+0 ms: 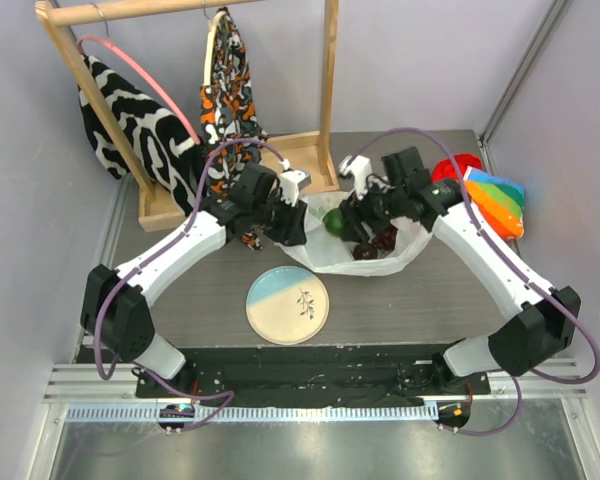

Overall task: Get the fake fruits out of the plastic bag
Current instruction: Take out the fake fruit from the plastic bag, then place the fake fruit on the plate.

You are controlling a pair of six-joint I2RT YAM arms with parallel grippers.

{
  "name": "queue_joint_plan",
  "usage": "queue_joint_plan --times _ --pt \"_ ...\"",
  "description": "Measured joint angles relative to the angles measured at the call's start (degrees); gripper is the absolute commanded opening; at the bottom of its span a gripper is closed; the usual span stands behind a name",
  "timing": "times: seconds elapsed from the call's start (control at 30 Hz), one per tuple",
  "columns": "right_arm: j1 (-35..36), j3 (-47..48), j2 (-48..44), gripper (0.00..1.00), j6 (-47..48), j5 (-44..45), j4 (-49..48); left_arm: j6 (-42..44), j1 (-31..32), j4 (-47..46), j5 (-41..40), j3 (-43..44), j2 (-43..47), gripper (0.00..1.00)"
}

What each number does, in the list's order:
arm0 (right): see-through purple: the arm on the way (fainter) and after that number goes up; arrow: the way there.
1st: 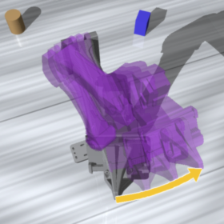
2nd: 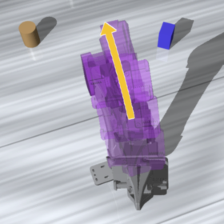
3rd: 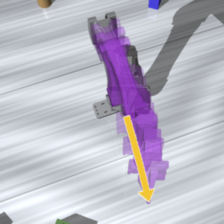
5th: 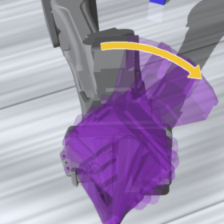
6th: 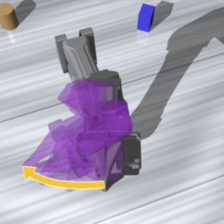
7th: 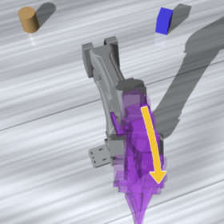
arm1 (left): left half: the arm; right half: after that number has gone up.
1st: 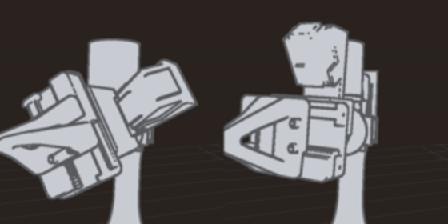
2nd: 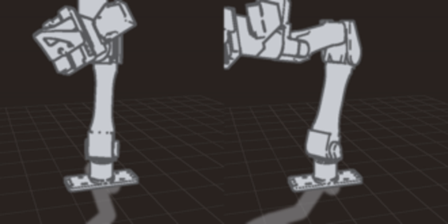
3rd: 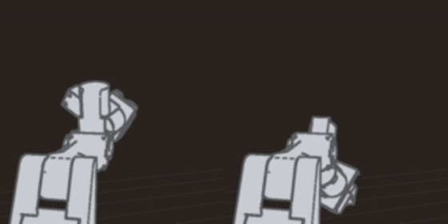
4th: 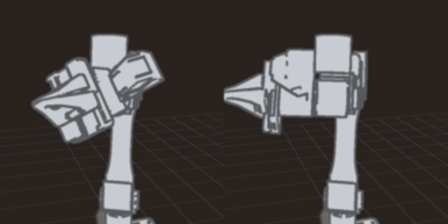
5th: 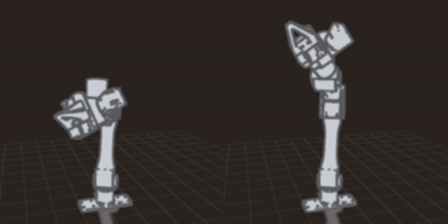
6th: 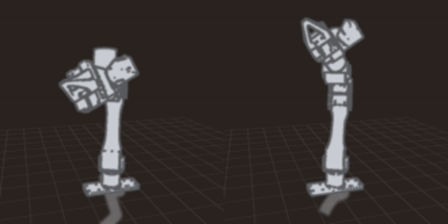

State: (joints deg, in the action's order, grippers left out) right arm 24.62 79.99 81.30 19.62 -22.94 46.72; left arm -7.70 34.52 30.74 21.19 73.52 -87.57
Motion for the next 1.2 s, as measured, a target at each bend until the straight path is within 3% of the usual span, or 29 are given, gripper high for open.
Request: queue_joint_plan --times 0.23,0.37,0.63,0.73,0.87,0.93,0.97,1.07,1.2 --pt "14.2 -5.3 0.5 0.19 4.5 -8.5 1.1 -2.7 -2.5 0.0 -1.0 4.1 -1.5 0.52" --pt "17.5 -6.1 5.1 0.17 5.0 -9.8 -0.2 -6.6 -5.1 -0.2 -0.4 4.1 -1.6 0.52" --pt "21.4 -9.3 16.1 0.18 -2.2 -5.2 -12.4 -15.0 -10.4 -1.6 1.1 1.6 -2.6 0.49" --pt "21.7 -9.8 19.3 0.29 -3.7 -2.5 -15.2 -16.2 -10.5 -1.9 1.4 1.6 -2.8 0.51" --pt "21.7 -10.6 21.2 0.64 -4.9 0.6 -17.6 -16.8 -10.6 -2.3 1.6 1.7 -2.8 0.53" --pt "21.6 -11.0 21.2 0.70 -5.2 1.5 -18.1 -17.2 -10.6 -2.4 1.8 1.7 -2.8 0.54" --pt "21.6 -11.1 21.2 0.85 -5.2 1.9 -18.3 -17.3 -10.6 -2.4 1.8 1.7 -2.8 0.55" --pt "21.2 -11.0 20.1 0.89 -4.3 2.3 -16.5 -17.4 -10.6 -2.8 2.1 1.6 -2.8 0.58" --pt "18.8 -7.8 13.7 0.89 -0.1 0.0 -6.0 -17.5 -10.6 -4.0 2.5 1.5 -2.7 0.55"
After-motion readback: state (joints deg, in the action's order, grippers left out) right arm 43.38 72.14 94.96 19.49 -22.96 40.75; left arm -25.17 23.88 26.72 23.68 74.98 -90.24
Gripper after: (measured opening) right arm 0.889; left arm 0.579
